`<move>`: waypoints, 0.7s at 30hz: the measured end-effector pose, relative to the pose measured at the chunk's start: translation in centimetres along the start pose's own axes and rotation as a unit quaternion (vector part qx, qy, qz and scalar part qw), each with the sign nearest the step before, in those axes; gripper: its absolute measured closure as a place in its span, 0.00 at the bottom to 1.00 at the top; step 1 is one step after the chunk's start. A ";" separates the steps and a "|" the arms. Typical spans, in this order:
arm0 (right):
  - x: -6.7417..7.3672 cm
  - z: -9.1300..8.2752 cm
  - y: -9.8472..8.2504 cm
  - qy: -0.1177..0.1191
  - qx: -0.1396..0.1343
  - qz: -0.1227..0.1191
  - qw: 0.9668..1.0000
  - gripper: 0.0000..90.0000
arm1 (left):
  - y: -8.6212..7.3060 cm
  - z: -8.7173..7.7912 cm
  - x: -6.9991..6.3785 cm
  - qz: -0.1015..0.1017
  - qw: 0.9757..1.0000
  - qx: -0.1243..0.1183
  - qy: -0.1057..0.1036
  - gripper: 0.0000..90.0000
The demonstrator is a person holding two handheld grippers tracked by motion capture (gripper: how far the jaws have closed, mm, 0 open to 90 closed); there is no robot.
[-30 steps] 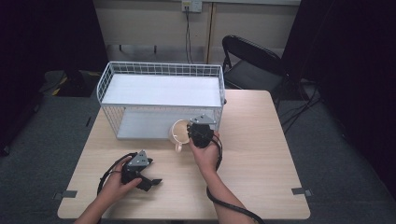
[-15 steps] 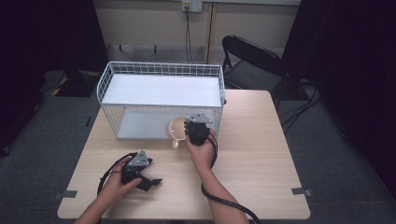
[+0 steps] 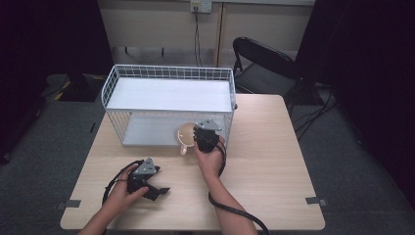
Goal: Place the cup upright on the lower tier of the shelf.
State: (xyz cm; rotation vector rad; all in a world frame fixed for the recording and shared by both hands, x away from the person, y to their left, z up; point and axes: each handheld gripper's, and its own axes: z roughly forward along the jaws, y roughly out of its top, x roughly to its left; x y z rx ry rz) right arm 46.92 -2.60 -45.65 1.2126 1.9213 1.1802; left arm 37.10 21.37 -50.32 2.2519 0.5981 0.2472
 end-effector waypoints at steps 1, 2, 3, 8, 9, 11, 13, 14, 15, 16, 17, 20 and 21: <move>0.0 0.0 0.0 -0.002 -0.002 0.000 1.000 0.93 | 0.0 0.0 0.0 -0.001 1.000 0.000 0.000 0.11; 0.0 0.1 0.0 -0.003 -0.003 0.000 1.000 0.93 | 0.0 0.0 0.0 -0.001 1.000 0.000 0.000 0.11; 0.0 0.1 0.0 -0.004 -0.003 0.000 1.000 0.93 | 0.0 0.0 0.0 0.000 1.000 0.000 0.000 0.11; 0.1 0.4 0.0 -0.006 -0.007 0.001 1.000 0.93 | 0.0 0.0 0.0 -0.001 1.000 0.000 0.000 0.11; 0.2 0.5 0.1 -0.007 -0.008 0.001 1.000 0.93 | 0.0 0.0 0.0 0.000 1.000 0.000 0.000 0.11; 0.2 0.6 0.1 -0.012 -0.010 0.000 1.000 0.93 | 0.0 0.0 0.0 0.000 1.000 0.000 0.000 0.11; 0.3 0.7 0.0 -0.015 -0.013 0.002 1.000 0.93 | 0.0 0.0 0.0 -0.001 1.000 0.000 0.000 0.11; 0.3 0.8 0.0 -0.015 -0.014 0.003 1.000 0.93 | 0.0 0.0 0.0 -0.001 1.000 0.000 0.001 0.11; 0.3 0.8 0.0 -0.017 -0.016 0.004 1.000 0.93 | 0.0 0.0 0.0 -0.001 1.000 0.000 0.001 0.11; 0.3 0.9 0.0 -0.019 -0.016 0.004 1.000 0.93 | 0.0 0.0 0.0 -0.001 1.000 0.000 0.001 0.11; 0.3 0.9 0.0 -0.019 -0.017 0.005 1.000 0.93 | 0.0 0.0 0.0 -0.001 1.000 0.000 0.001 0.11; 0.2 1.0 0.1 -0.020 -0.014 0.008 1.000 0.92 | 0.0 0.0 0.0 -0.001 1.000 0.000 0.001 0.11; 0.2 1.0 0.1 -0.019 -0.014 0.008 1.000 0.92 | 0.0 0.0 0.0 -0.001 1.000 0.000 0.001 0.11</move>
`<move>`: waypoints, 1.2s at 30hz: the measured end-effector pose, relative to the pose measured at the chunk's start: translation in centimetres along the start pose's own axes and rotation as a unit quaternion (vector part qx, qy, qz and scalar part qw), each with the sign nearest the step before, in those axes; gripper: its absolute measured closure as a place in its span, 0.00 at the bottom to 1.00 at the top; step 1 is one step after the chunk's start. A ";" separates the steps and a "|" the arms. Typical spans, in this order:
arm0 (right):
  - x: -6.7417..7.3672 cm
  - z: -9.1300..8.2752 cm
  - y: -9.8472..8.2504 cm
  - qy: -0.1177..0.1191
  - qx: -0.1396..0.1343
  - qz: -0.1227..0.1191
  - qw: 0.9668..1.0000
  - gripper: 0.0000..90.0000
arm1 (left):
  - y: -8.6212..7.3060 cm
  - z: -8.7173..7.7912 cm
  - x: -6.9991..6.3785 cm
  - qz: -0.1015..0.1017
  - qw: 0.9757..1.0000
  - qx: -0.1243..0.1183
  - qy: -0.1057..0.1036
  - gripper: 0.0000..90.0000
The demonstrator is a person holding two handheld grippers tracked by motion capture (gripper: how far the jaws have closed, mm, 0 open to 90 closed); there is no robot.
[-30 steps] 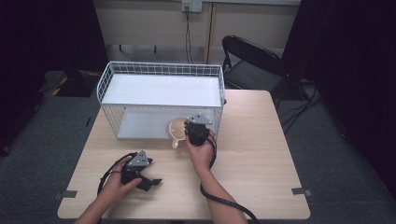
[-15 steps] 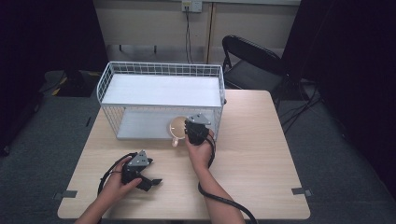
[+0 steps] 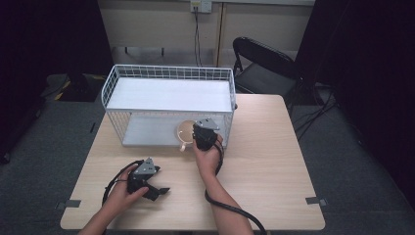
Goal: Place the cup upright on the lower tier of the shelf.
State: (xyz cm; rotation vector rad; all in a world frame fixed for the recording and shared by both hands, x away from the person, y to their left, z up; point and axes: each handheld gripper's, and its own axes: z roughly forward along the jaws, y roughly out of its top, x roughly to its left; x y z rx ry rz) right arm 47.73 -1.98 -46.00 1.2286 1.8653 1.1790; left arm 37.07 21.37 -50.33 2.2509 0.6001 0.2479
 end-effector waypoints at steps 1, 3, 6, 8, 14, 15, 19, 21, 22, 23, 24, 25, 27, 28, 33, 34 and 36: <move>0.0 0.0 0.0 0.000 0.000 0.000 1.000 0.92 | 0.0 0.0 0.0 0.000 1.000 0.000 0.000 0.11; -0.1 0.0 -0.1 0.001 0.001 0.003 1.000 0.92 | 0.0 0.0 0.0 0.000 1.000 0.000 0.000 0.11; -0.2 -0.1 -0.2 0.003 -0.001 0.009 1.000 0.92 | 0.0 0.0 0.0 0.000 1.000 0.000 0.000 0.11; -0.3 -0.1 -0.2 0.003 -0.002 0.010 1.000 0.92 | 0.0 0.0 0.0 0.000 1.000 0.000 0.000 0.11; -0.4 -0.1 -0.3 0.001 -0.006 0.014 1.000 0.89 | 0.0 0.0 0.0 0.000 1.000 0.000 0.000 0.11; -0.4 -0.1 -0.2 0.001 -0.005 0.015 1.000 0.89 | 0.0 0.0 0.0 0.000 1.000 0.000 0.000 0.11; -0.5 -0.1 -0.2 0.000 -0.004 0.020 1.000 0.87 | 0.0 0.0 0.0 0.000 1.000 0.000 0.000 0.11; -0.5 0.0 -0.2 0.001 -0.003 0.021 1.000 0.85 | 0.0 0.0 0.0 0.000 1.000 0.000 0.000 0.11; -0.5 0.0 -0.2 -0.002 -0.003 0.021 1.000 0.83 | 0.0 0.0 0.0 0.000 1.000 0.000 0.000 0.11; -0.5 0.0 -0.2 -0.003 -0.004 0.020 1.000 0.82 | 0.0 0.0 0.0 0.000 1.000 0.000 0.000 0.11; -0.6 0.0 -0.2 -0.006 -0.004 0.020 1.000 0.81 | 0.0 0.0 0.0 0.000 1.000 0.000 0.000 0.11; -0.6 -0.1 -0.3 -0.009 -0.006 0.020 1.000 0.79 | 0.0 0.0 0.0 0.000 1.000 0.000 0.000 0.11; -0.7 -0.1 -0.3 -0.008 -0.008 0.024 1.000 0.77 | 0.0 0.0 0.0 0.000 1.000 0.000 0.000 0.11; -0.7 -0.2 -0.3 -0.009 -0.008 0.024 1.000 0.76 | 0.0 0.0 0.0 0.000 1.000 0.000 0.000 0.11; -0.9 -0.3 -0.2 -0.007 -0.013 0.028 1.000 0.71 | 0.0 0.0 0.0 0.000 1.000 0.000 0.000 0.11; -0.9 -0.3 -0.2 -0.006 -0.013 0.029 0.999 0.70 | 0.0 0.0 0.0 0.000 1.000 0.000 0.000 0.11; -0.9 -0.3 -0.1 -0.004 -0.013 0.029 0.999 0.68 | 0.0 0.0 0.0 0.000 1.000 0.000 0.000 0.11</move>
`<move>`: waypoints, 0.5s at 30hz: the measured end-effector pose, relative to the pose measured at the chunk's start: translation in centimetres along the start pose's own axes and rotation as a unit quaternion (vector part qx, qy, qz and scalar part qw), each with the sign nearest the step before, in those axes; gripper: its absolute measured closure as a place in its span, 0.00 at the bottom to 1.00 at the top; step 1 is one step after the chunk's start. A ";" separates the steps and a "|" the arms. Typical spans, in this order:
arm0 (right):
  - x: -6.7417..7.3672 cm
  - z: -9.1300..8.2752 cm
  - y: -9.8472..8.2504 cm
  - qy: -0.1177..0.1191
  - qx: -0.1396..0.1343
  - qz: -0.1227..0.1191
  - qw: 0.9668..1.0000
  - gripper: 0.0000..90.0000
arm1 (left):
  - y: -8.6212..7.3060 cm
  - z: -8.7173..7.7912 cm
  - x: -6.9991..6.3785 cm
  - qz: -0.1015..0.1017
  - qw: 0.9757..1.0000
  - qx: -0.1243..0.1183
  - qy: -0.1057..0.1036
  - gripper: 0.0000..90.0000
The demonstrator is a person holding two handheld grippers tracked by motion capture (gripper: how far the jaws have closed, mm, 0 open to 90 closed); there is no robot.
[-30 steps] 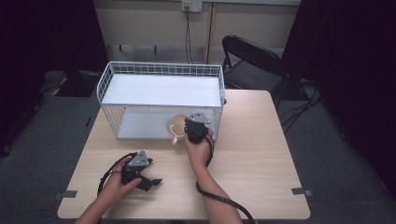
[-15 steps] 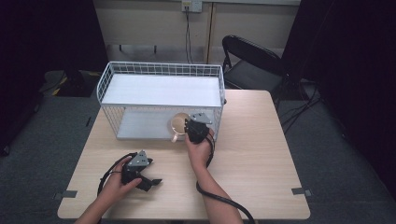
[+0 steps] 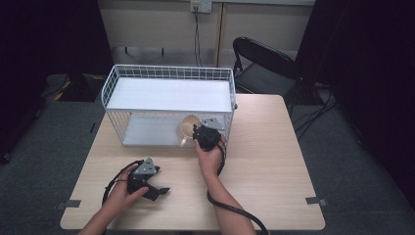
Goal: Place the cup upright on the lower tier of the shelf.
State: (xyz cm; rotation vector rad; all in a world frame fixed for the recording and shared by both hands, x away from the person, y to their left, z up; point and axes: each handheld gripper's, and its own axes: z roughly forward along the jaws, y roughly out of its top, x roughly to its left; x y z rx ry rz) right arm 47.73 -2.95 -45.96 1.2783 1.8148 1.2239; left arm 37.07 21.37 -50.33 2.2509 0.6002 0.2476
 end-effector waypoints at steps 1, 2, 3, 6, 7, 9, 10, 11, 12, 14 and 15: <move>0.0 0.0 0.0 0.000 0.001 0.000 1.000 0.67 | 0.0 0.0 0.0 0.000 1.000 0.000 0.000 0.11; 0.0 0.0 0.0 0.001 0.001 0.001 1.000 0.65 | 0.0 0.0 0.0 0.000 1.000 0.000 0.000 0.11; 0.0 0.0 0.1 0.001 0.001 0.002 1.000 0.64 | 0.0 0.0 0.0 0.000 1.000 0.000 0.000 0.11; 0.0 0.0 0.1 0.003 0.002 0.002 1.000 0.64 | 0.0 0.0 0.0 0.000 1.000 0.000 0.000 0.11; 0.0 0.0 0.1 0.004 0.002 0.001 1.000 0.63 | 0.0 0.0 0.0 0.000 1.000 0.000 0.000 0.11; 0.1 0.0 0.1 0.006 0.003 0.003 1.000 0.62 | 0.0 0.0 0.0 0.000 1.000 0.000 0.000 0.11; 0.1 0.0 0.1 0.006 0.003 0.002 1.000 0.61 | 0.0 0.0 0.0 0.000 1.000 0.000 0.000 0.11; 0.1 0.0 0.1 0.006 0.002 0.002 1.000 0.60 | 0.0 0.0 0.0 0.000 1.000 0.000 0.000 0.11; 0.1 0.0 0.2 0.007 0.003 0.003 1.000 0.60 | 0.0 0.0 0.0 0.000 1.000 0.000 0.000 0.11; 0.2 0.1 0.2 0.007 0.003 0.004 1.000 0.58 | 0.0 0.0 0.0 0.000 1.000 0.000 0.000 0.11; 0.2 0.1 0.2 0.008 0.003 0.004 1.000 0.57 | 0.0 0.0 0.0 0.000 1.000 0.000 0.000 0.11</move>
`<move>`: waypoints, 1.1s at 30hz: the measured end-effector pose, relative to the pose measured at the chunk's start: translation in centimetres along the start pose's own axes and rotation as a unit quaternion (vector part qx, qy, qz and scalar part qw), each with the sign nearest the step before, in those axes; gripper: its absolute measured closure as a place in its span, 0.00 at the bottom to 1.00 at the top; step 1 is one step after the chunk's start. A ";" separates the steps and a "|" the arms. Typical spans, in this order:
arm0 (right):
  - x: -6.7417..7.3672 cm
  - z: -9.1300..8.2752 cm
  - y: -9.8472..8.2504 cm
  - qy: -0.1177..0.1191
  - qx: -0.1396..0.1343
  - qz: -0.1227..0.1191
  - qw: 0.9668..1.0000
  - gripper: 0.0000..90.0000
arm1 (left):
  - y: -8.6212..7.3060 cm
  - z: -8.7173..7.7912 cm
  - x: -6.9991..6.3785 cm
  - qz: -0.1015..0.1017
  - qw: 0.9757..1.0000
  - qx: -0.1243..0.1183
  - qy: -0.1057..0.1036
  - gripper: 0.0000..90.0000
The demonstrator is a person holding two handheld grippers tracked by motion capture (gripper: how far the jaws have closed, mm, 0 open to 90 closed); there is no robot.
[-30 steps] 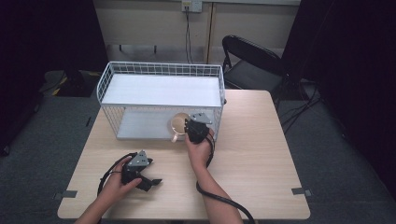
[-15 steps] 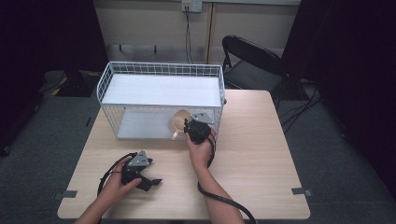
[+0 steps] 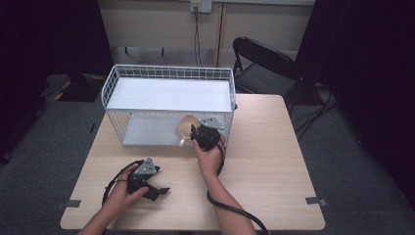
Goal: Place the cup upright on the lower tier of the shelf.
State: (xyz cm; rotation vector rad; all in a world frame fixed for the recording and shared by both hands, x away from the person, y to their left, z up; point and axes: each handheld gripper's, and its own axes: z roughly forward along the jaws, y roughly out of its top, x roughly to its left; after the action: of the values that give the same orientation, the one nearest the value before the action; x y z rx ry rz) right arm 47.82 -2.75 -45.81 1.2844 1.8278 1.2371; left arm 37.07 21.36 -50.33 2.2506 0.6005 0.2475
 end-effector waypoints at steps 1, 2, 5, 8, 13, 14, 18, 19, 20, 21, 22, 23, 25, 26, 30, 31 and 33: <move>0.0 0.0 0.0 0.001 -0.001 0.000 1.000 0.56 | 0.0 0.0 0.0 0.000 1.000 0.000 0.000 0.11; 0.0 0.0 0.0 0.003 -0.001 0.002 1.000 0.55 | 0.0 0.0 0.0 0.000 1.000 0.000 0.000 0.11; -0.1 0.1 0.1 0.001 -0.003 0.005 1.000 0.49 | 0.0 0.0 0.0 0.000 1.000 0.000 0.000 0.11; -0.2 0.0 0.1 0.001 -0.007 0.009 1.000 0.44 | 0.0 0.0 0.0 0.000 1.000 0.000 0.000 0.11; -0.1 -0.2 0.3 0.006 -0.015 0.007 1.000 0.43 | 0.0 0.0 0.0 0.000 1.000 0.000 0.000 0.11; -0.1 -0.2 0.3 0.006 -0.017 0.007 1.000 0.42 | 0.0 0.0 0.0 0.000 1.000 0.000 0.000 0.11; 0.0 -0.2 0.4 0.011 -0.026 0.009 1.000 0.40 | 0.0 0.0 0.0 0.000 1.000 0.000 0.000 0.11; 0.0 -0.2 0.5 0.012 -0.031 0.009 0.999 0.40 | 0.0 0.0 0.0 0.000 1.000 0.000 0.000 0.11; 0.0 -0.2 0.5 0.013 -0.032 0.010 0.999 0.39 | 0.0 0.0 0.0 0.000 1.000 0.000 0.000 0.11; 0.1 -0.3 0.6 0.014 -0.032 0.010 0.999 0.39 | 0.0 0.0 0.0 0.000 1.000 0.000 0.000 0.11; 0.1 -0.3 0.7 0.015 -0.035 0.011 0.999 0.39 | 0.0 0.0 0.0 0.000 1.000 0.000 0.000 0.11; 0.1 -0.3 0.9 0.017 -0.037 0.010 0.999 0.38 | 0.0 0.0 0.0 0.000 1.000 0.000 0.000 0.11; 0.1 -0.3 1.1 0.022 -0.042 0.011 0.999 0.38 | 0.0 0.0 0.0 0.000 1.000 0.000 0.000 0.11; 0.2 -0.4 1.2 0.023 -0.045 0.011 0.999 0.38 | 0.0 0.0 0.0 0.000 1.000 0.000 0.000 0.11; 0.2 -0.5 1.5 0.031 -0.039 0.010 0.999 0.34 | 0.0 0.0 0.0 0.000 1.000 0.000 0.000 0.11; 0.2 -0.6 1.5 0.031 -0.039 0.011 0.999 0.33 | 0.0 0.0 0.0 0.000 1.000 0.000 0.000 0.11; 0.2 -0.6 1.4 0.034 -0.039 0.014 0.999 0.32 | 0.0 0.0 0.0 0.000 1.000 0.000 0.000 0.11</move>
State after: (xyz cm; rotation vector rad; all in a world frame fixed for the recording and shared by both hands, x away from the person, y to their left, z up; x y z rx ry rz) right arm 47.79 -2.66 -44.24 1.2442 1.7957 1.3688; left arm 37.07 21.36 -50.33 2.2508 0.6002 0.2469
